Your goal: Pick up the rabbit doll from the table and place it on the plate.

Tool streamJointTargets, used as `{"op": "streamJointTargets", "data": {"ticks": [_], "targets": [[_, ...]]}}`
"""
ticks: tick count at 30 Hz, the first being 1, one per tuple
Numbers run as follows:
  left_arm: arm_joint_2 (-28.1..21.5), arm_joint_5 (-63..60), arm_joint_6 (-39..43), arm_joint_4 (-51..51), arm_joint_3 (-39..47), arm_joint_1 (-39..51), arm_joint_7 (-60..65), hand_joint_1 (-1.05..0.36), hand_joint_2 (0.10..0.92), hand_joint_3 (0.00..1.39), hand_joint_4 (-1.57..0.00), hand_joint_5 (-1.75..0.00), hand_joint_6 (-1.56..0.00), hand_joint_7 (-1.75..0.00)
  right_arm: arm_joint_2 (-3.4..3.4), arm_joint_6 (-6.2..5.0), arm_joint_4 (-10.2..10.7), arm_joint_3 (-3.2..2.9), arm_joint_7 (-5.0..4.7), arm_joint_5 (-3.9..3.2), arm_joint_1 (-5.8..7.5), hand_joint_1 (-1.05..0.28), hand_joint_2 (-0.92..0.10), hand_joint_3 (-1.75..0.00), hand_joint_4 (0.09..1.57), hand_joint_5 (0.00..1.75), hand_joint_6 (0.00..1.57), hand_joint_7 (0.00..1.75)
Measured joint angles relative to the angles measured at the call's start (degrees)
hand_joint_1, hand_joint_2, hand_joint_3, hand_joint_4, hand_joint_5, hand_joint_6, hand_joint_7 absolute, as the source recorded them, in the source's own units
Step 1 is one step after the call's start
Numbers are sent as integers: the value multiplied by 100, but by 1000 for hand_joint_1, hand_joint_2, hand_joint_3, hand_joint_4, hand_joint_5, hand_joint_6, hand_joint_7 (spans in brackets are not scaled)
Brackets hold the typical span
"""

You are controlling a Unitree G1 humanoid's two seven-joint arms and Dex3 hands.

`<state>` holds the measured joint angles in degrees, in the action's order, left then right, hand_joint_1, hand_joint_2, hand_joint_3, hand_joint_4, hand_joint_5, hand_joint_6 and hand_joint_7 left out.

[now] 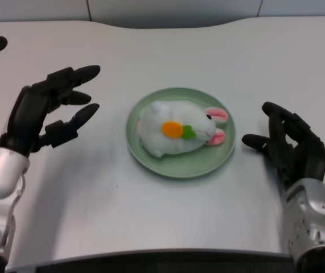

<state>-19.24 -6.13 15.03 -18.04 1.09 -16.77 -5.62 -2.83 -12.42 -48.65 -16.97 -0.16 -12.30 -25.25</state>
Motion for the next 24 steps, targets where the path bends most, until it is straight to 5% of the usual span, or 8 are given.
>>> {"op": "streamJointTargets", "data": {"ticks": [9, 20, 24], "targets": [[692, 1133, -1217, 1152, 390, 1009, -143, -468, 921, 435, -552, -1573, -830, -222, 10, 15, 74, 30, -47, 7, 2, -324, -921, -291, 717, 1044, 685, 470], [903, 1475, -2072, 1771, 492, 1788, -272, -441, 921, 506, -506, -1661, -854, -322, 11, 20, 83, 50, -87, 66, 4, -314, -921, -304, 699, 1042, 680, 473], [973, 2005, -2557, 1835, 716, 1928, -457, -464, 921, 474, -529, -1650, -812, -497, 12, 19, 102, 43, -76, 62, 12, -313, -921, -320, 694, 1048, 675, 479]]}}
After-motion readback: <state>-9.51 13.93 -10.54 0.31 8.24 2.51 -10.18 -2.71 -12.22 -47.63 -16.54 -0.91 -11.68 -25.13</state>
